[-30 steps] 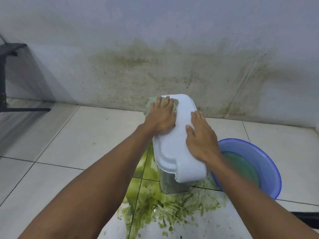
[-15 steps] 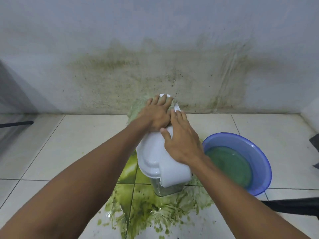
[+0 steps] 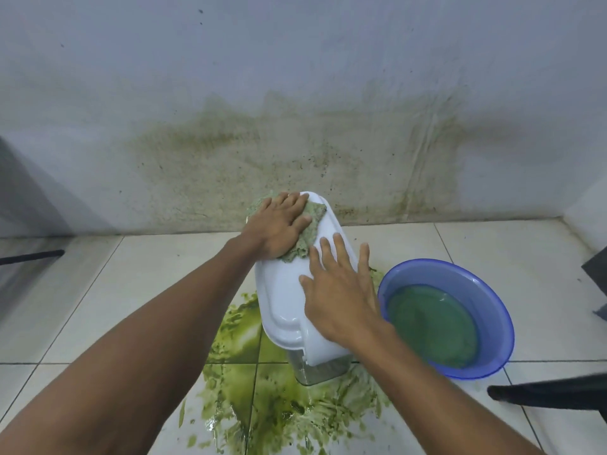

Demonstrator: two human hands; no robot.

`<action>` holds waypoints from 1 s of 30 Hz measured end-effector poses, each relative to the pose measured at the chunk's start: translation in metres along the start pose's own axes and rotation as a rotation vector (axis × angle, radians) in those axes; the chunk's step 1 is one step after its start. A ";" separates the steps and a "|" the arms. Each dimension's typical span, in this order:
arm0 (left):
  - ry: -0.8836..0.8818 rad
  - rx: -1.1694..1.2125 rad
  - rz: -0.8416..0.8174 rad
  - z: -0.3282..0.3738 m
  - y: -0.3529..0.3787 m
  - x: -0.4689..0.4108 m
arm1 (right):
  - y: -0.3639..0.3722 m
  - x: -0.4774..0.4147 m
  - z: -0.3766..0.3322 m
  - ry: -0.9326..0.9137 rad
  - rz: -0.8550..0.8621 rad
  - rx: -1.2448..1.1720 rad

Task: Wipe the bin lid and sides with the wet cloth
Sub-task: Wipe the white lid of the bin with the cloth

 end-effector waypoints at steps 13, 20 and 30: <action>0.031 -0.055 -0.076 -0.003 0.001 0.025 | 0.035 0.055 0.010 0.064 0.397 -0.486; 0.148 -0.084 -0.098 0.052 0.020 0.027 | 0.029 0.046 0.032 0.036 0.444 -0.571; -0.065 -0.047 -0.052 0.008 0.008 0.054 | 0.037 0.028 0.063 0.213 0.095 -0.800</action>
Point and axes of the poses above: each hand's wrist, its own x-axis away from the middle knuckle, its own y-axis out of the palm, z = x × y, the point moved 4 cm from there along -x, towards the middle knuckle, and after that the axes turned 12 degrees about y, right-handed, at the moved point
